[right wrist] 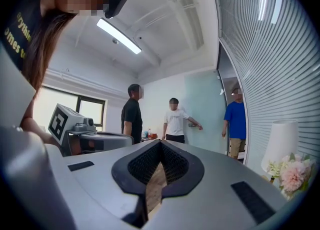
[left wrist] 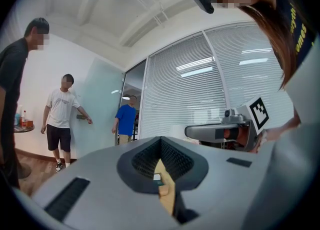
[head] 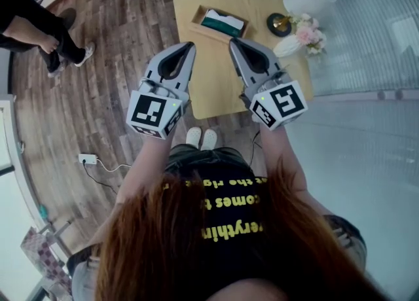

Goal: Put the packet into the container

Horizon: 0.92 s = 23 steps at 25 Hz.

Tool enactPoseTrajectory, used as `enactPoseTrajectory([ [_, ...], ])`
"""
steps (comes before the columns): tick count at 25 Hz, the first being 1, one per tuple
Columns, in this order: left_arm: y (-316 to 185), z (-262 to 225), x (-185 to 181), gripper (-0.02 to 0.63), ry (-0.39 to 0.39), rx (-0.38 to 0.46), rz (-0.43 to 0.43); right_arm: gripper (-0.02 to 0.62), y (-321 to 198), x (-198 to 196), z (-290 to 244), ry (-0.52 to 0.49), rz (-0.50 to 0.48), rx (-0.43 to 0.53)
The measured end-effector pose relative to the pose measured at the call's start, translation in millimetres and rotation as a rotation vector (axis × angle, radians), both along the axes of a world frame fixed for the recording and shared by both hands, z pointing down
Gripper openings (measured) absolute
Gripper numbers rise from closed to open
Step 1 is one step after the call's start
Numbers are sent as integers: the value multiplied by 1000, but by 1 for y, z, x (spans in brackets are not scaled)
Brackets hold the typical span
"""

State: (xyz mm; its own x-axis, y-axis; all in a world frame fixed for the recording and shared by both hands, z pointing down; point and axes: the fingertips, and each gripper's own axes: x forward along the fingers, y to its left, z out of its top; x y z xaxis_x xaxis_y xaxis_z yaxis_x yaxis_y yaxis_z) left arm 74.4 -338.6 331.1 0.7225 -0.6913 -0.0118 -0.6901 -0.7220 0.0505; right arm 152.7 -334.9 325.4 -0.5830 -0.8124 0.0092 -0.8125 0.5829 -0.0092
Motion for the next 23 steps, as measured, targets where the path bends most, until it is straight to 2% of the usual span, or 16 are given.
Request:
enactPoseTrajectory([
  [23, 1, -6, 2, 0, -2, 11, -2, 15, 10, 2, -12, 1, -2, 25],
])
